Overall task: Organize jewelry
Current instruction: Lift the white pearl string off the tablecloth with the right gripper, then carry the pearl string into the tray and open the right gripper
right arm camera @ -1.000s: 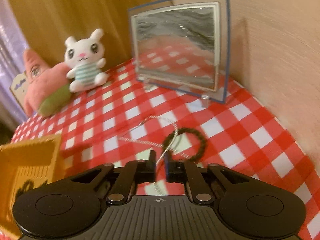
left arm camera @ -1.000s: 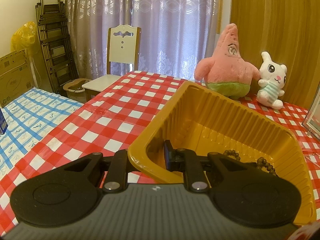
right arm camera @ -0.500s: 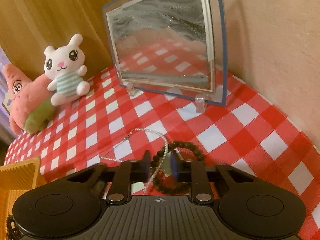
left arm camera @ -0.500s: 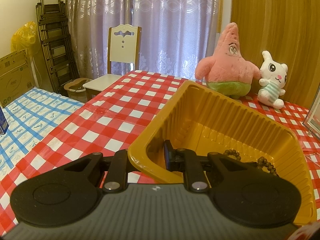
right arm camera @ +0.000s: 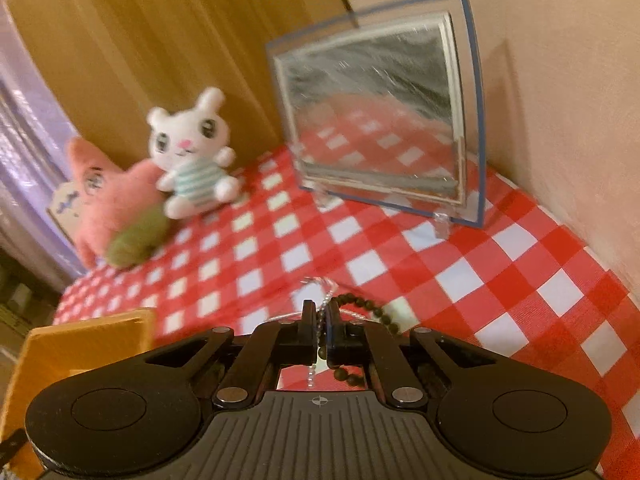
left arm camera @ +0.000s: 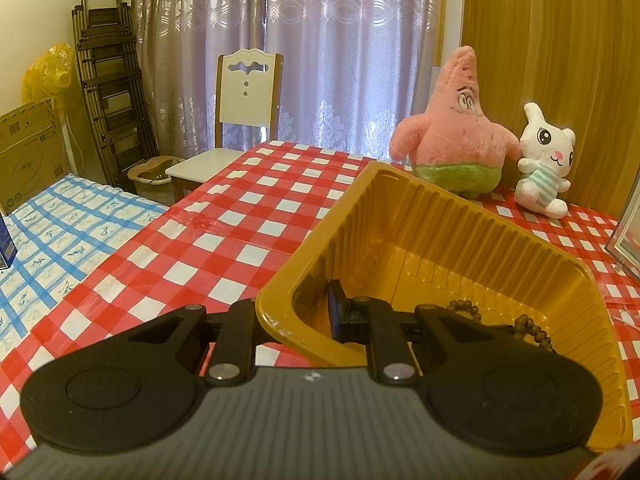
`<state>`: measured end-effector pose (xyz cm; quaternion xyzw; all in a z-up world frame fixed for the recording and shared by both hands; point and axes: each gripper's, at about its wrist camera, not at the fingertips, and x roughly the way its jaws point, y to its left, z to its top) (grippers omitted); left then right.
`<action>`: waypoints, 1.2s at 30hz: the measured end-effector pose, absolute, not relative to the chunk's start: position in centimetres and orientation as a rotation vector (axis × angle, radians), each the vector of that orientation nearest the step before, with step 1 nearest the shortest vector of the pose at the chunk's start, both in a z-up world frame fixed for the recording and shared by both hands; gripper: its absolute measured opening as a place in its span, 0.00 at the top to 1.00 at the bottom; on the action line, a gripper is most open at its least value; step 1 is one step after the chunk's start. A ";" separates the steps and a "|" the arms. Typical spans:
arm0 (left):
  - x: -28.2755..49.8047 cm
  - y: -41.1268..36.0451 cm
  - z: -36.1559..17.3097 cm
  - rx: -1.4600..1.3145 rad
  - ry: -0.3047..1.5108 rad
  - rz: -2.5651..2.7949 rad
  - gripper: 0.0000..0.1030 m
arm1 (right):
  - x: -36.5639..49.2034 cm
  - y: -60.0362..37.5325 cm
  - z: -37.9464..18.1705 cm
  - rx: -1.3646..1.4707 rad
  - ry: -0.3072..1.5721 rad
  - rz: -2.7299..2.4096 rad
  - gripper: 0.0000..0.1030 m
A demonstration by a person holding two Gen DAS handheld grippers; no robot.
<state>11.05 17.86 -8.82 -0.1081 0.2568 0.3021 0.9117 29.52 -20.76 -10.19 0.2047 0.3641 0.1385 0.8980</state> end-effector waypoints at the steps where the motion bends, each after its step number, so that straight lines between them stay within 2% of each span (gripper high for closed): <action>1: 11.0 17.9 -8.8 -0.223 0.529 0.622 0.85 | 29.1 -20.9 -9.7 0.429 0.744 0.295 0.98; 23: 11.3 17.7 -8.4 -0.216 0.523 0.617 0.85 | 22.3 -23.1 1.5 0.430 0.601 0.444 0.98; 36: 11.3 17.5 -8.3 -0.217 0.514 0.609 0.85 | 20.5 -19.2 8.2 0.350 0.542 0.609 0.98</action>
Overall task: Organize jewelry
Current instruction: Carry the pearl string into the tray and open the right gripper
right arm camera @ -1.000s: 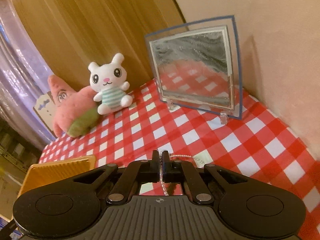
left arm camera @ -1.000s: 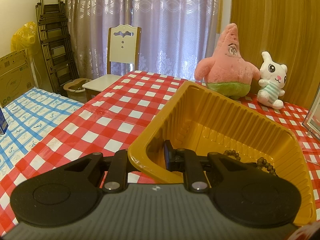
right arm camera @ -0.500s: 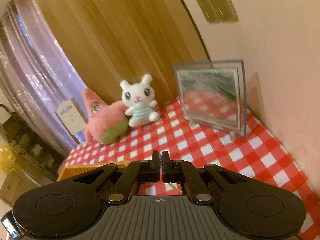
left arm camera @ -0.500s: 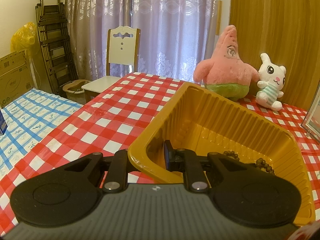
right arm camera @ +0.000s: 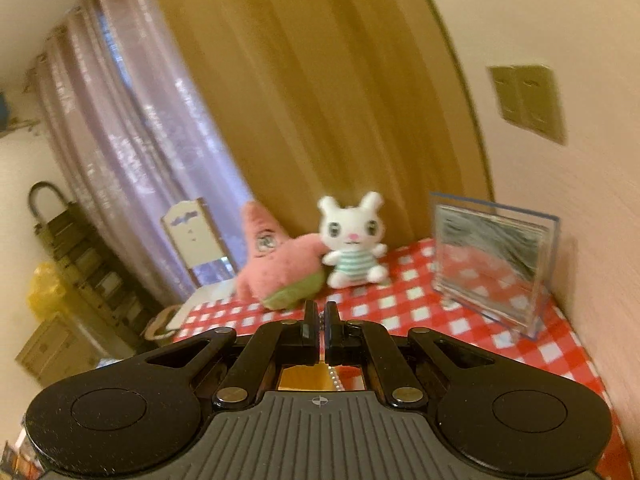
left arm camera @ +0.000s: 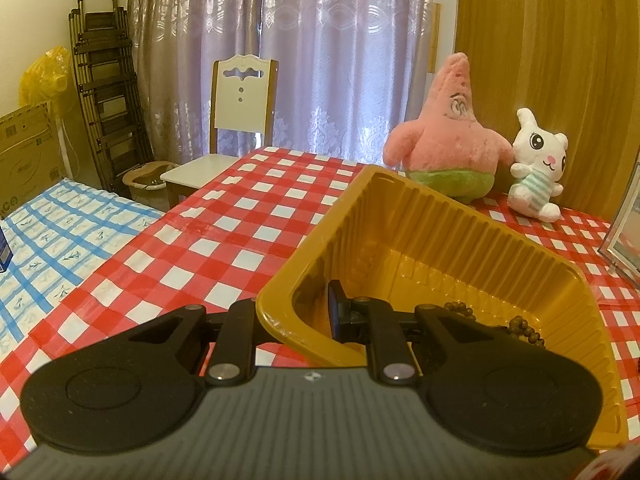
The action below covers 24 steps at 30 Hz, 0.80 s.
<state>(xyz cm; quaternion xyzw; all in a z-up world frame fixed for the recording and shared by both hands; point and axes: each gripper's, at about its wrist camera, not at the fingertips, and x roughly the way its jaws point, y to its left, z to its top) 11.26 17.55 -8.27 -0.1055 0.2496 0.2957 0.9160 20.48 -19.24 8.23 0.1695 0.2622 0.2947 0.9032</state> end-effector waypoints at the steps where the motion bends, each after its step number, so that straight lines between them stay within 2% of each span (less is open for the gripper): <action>1: 11.3 17.5 -8.3 -0.219 0.513 0.608 0.85 | 20.5 -18.7 8.6 0.353 0.540 0.633 0.98; 14: 11.3 17.3 -8.2 -0.221 0.510 0.606 0.85 | 21.7 -5.5 8.6 0.412 0.540 0.965 0.98; 16: 11.2 17.1 -8.1 -0.221 0.507 0.604 0.85 | 22.3 -3.8 7.2 0.401 0.558 0.970 0.98; 24: 11.1 17.0 -8.0 -0.221 0.497 0.601 0.85 | 25.1 -0.5 -2.2 0.292 0.834 0.870 0.98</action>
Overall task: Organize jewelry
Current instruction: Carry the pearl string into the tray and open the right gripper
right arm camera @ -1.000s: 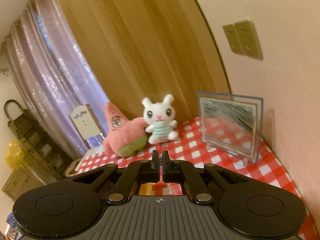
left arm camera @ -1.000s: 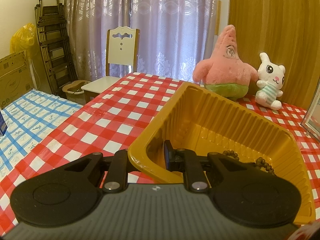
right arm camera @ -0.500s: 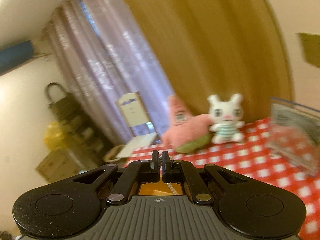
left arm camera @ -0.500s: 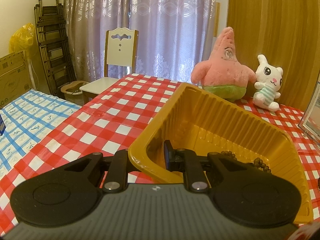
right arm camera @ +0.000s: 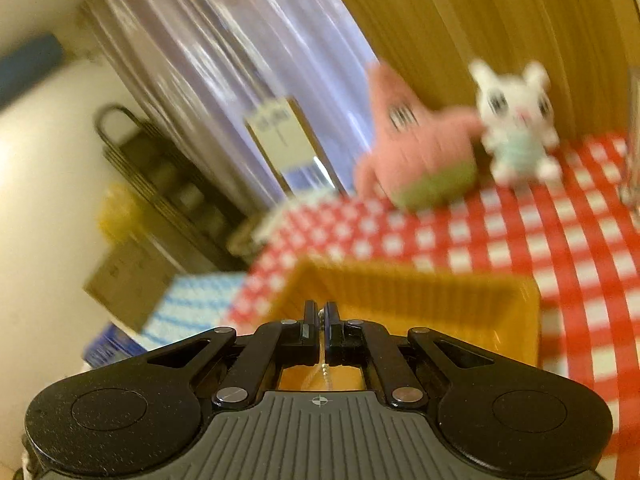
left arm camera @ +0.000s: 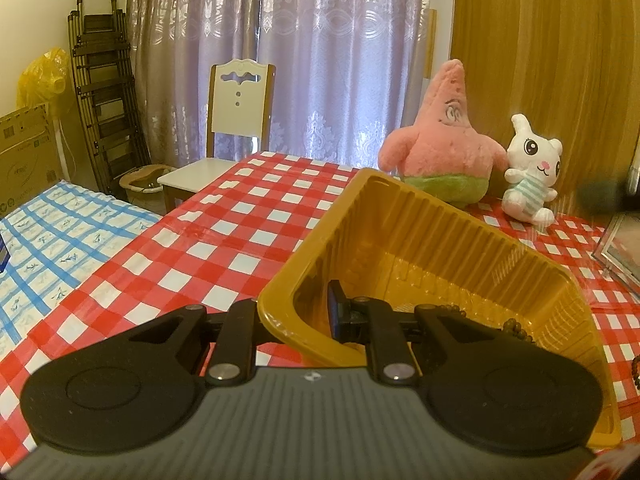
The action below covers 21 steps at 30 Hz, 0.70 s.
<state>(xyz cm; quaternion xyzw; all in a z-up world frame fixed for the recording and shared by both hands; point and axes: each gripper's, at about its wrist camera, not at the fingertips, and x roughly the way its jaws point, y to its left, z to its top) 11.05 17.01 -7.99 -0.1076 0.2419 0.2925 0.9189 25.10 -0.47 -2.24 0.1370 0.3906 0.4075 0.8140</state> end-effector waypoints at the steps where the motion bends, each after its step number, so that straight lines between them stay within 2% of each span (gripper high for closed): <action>1: 11.0 17.1 -8.0 -0.222 0.497 0.601 0.85 | 25.3 -0.3 -3.2 0.274 0.857 0.853 0.98; 6: 11.0 17.2 -8.1 -0.222 0.499 0.604 0.85 | 25.9 0.2 -4.8 0.217 0.891 0.831 0.98; 11: 11.0 17.2 -8.2 -0.221 0.499 0.604 0.85 | 25.1 -0.1 -2.2 0.263 0.764 0.898 0.98; 14: 11.0 17.2 -8.2 -0.226 0.501 0.605 0.85 | 25.2 0.0 -1.8 0.211 0.763 0.871 0.95; 15: 10.9 17.2 -8.2 -0.226 0.500 0.605 0.85 | 25.2 0.0 -2.1 0.186 0.778 0.850 0.86; 16: 10.9 17.2 -8.2 -0.226 0.499 0.604 0.85 | 25.0 -0.3 -2.4 0.168 0.789 0.832 0.66; 18: 10.8 17.2 -8.2 -0.227 0.497 0.603 0.85 | 24.5 -1.1 -3.3 0.151 0.800 0.791 0.49; 21: 10.8 17.2 -8.2 -0.229 0.498 0.603 0.85 | 23.8 -2.5 -4.7 0.120 0.840 0.757 0.49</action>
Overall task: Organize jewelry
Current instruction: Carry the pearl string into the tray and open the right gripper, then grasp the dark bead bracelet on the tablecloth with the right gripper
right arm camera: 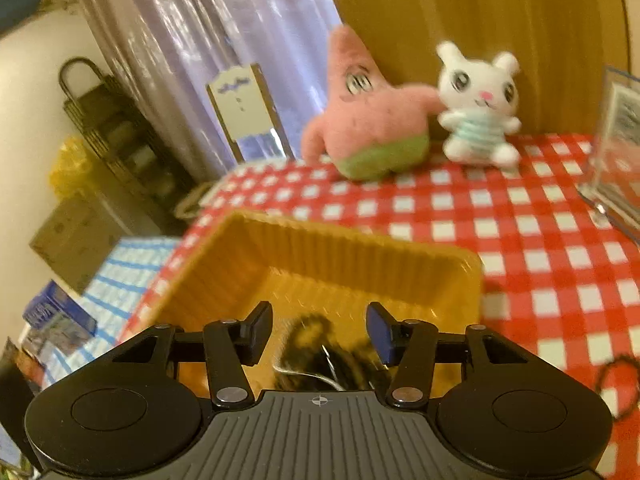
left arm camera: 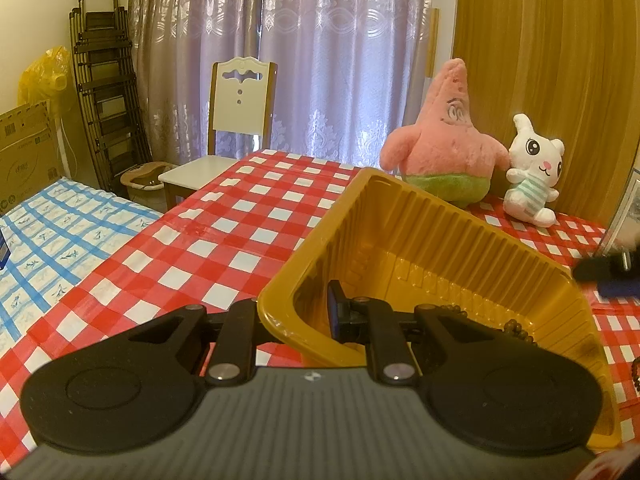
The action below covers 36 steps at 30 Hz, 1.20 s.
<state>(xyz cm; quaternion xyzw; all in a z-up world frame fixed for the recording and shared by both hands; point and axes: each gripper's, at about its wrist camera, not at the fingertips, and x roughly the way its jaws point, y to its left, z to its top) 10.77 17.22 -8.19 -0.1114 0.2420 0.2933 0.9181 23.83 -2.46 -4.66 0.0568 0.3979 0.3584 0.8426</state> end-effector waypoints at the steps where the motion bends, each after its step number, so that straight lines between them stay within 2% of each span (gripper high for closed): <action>1: 10.8 17.2 -8.2 -0.229 0.497 0.603 0.85 | 23.5 -2.9 -5.1 0.111 0.848 0.739 0.49; 18: 10.7 17.2 -8.3 -0.227 0.502 0.603 0.85 | 20.6 -14.3 -9.6 0.079 0.937 0.436 0.49; 25: 10.7 17.3 -8.4 -0.224 0.504 0.603 0.85 | 21.7 -16.9 -10.3 0.035 0.905 0.387 0.50; 26: 10.7 17.3 -8.4 -0.224 0.503 0.603 0.85 | 21.9 -16.9 -10.4 0.018 0.896 0.389 0.52; 28: 10.7 17.3 -8.5 -0.222 0.504 0.603 0.85 | 22.6 -16.8 -10.5 -0.028 0.883 0.403 0.62; 36: 10.7 17.3 -8.5 -0.222 0.505 0.604 0.85 | 25.6 -16.3 -11.8 -0.171 0.853 0.456 0.80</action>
